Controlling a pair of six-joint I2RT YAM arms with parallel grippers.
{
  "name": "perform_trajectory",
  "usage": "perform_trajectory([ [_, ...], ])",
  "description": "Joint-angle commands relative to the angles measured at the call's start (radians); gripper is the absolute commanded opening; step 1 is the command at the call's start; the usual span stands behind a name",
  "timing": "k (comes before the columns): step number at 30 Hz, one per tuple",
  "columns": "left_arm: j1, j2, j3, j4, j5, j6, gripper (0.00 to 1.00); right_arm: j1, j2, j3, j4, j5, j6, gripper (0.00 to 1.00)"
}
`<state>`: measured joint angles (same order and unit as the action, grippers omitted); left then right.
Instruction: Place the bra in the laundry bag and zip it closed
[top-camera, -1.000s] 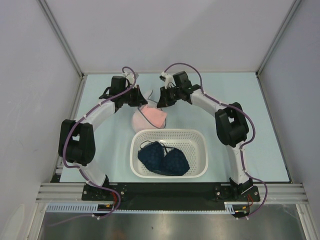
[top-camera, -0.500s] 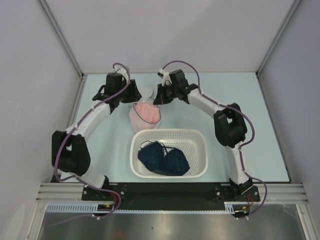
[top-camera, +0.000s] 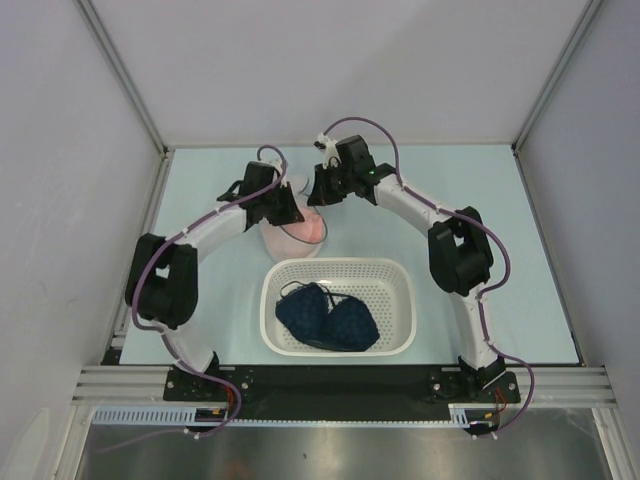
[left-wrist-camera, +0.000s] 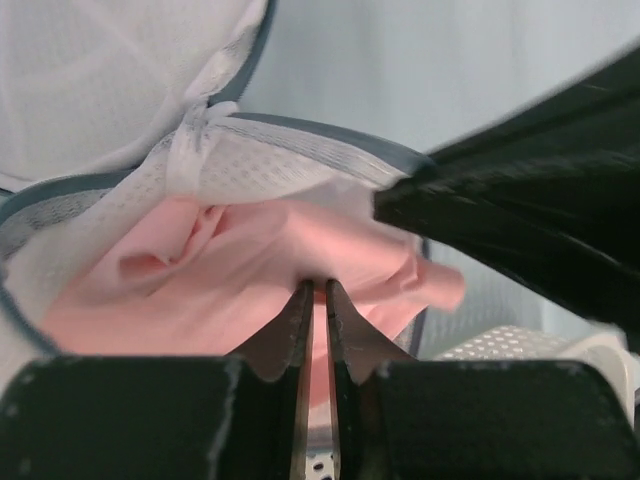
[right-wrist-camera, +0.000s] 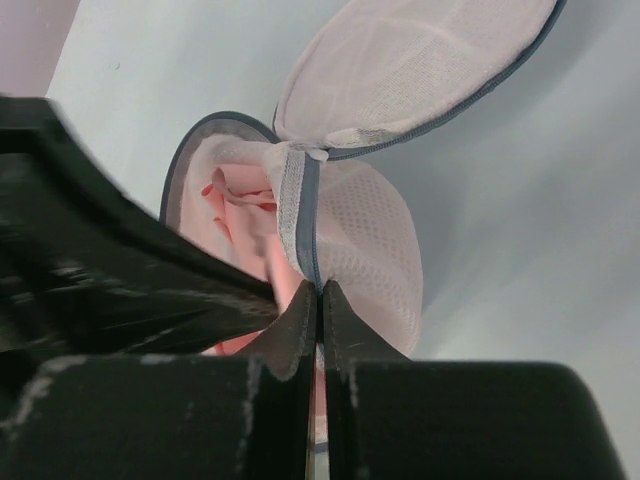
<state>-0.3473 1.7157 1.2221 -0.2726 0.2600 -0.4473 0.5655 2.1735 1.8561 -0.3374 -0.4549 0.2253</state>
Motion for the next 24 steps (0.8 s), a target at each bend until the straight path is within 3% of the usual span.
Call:
perform_trajectory([
  [1, 0.004, 0.083, 0.022, 0.065, 0.042, -0.1, 0.12, 0.016, -0.047, 0.063, -0.029, 0.035, 0.037, 0.0],
  [5, 0.004, 0.18, 0.066, 0.056, 0.042, -0.139, 0.12, 0.014, -0.046, 0.13, -0.124, 0.056, 0.158, 0.0],
  [12, 0.025, 0.234, 0.1, 0.036, -0.014, -0.145, 0.13, 0.016, -0.026, 0.391, -0.428, 0.159, 0.192, 0.0],
  [17, 0.03, 0.225, 0.132, 0.01, -0.014, -0.107, 0.15, 0.013, -0.034, 0.384, -0.423, 0.203, 0.192, 0.0],
  [22, 0.031, 0.096, 0.128, -0.022, -0.071, -0.059, 0.37, 0.008, -0.014, 0.31, -0.393, 0.209, 0.154, 0.0],
  [24, 0.033, 0.05, 0.129, -0.036, -0.093, -0.045, 0.53, 0.008, -0.011, 0.295, -0.39, 0.226, 0.14, 0.0],
])
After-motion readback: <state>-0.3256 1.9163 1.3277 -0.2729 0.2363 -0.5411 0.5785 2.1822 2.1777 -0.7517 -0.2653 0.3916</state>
